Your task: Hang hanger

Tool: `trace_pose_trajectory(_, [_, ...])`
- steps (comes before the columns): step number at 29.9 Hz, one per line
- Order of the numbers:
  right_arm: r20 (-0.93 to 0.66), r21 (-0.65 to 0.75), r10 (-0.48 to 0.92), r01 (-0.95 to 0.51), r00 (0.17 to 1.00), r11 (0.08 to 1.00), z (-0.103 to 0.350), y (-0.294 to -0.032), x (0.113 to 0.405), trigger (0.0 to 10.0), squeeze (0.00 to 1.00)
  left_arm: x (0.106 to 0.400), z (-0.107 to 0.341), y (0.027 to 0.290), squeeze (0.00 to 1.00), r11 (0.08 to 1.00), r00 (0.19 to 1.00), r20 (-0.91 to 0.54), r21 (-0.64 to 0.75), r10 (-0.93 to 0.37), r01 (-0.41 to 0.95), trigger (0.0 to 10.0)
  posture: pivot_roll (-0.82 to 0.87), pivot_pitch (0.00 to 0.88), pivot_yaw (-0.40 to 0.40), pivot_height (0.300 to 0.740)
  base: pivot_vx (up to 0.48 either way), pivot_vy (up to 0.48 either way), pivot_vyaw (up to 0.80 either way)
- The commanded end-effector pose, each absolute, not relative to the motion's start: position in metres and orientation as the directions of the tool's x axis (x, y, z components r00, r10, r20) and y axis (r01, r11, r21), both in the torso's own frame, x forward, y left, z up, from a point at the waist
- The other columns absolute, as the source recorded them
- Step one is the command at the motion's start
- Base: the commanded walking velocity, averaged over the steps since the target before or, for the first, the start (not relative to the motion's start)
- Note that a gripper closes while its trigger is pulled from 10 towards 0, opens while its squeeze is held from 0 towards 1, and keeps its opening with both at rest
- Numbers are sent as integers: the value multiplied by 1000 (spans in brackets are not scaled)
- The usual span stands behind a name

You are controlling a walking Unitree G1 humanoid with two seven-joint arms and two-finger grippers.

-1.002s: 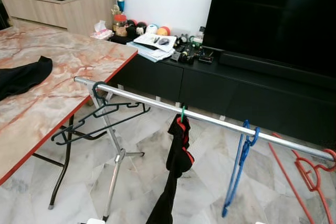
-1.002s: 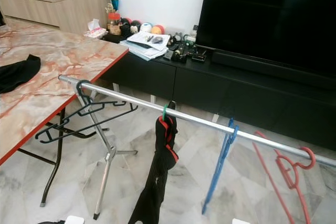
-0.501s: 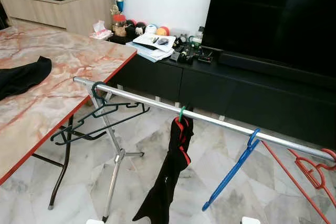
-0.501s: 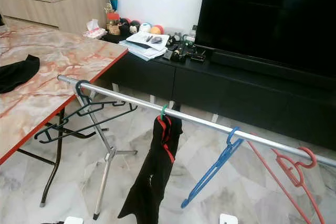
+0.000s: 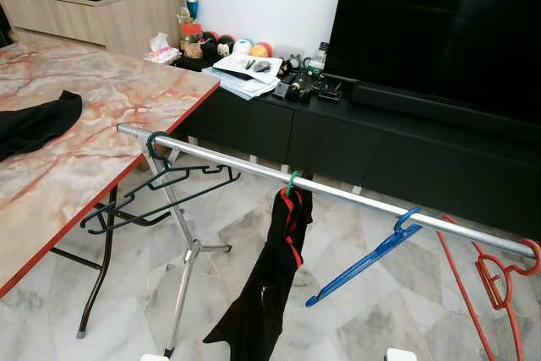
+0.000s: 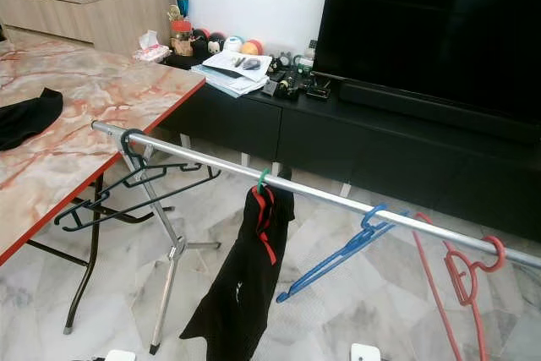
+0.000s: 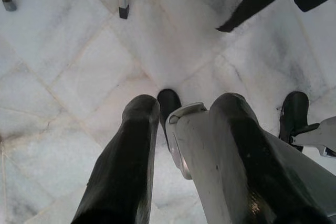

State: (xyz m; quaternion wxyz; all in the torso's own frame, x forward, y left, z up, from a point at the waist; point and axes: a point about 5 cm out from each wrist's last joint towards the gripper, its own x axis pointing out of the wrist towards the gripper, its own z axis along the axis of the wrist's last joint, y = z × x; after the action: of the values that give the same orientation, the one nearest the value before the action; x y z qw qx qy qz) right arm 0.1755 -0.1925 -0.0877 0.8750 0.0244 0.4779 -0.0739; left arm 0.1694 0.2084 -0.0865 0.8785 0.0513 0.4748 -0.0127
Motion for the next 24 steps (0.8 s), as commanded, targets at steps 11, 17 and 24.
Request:
trace_pose_trajectory(11, [-845, -40, -105, 135, 524, 990, -89, -195, 173, 10000, 0, 164, -89, 206, 0, 996, 531, -847, 59, 14, 67, 10000, 90, 0, -81, 740, -44, 0, 0])
trace_pose_trajectory(17, [-847, -43, -105, 129, 522, 991, -89, -195, 172, 10000, 0, 164, -89, 205, 0, 996, 529, -849, 59, 13, 69, 10000, 91, 0, -82, 740, -242, 0, 0])
trace_pose_trajectory(24, [-848, -43, -101, 123, 520, 992, -90, -194, 171, 10000, 0, 164, -90, 206, 0, 995, 527, -850, 61, 10, 79, 10000, 94, 0, -76, 740, -252, 0, 0])
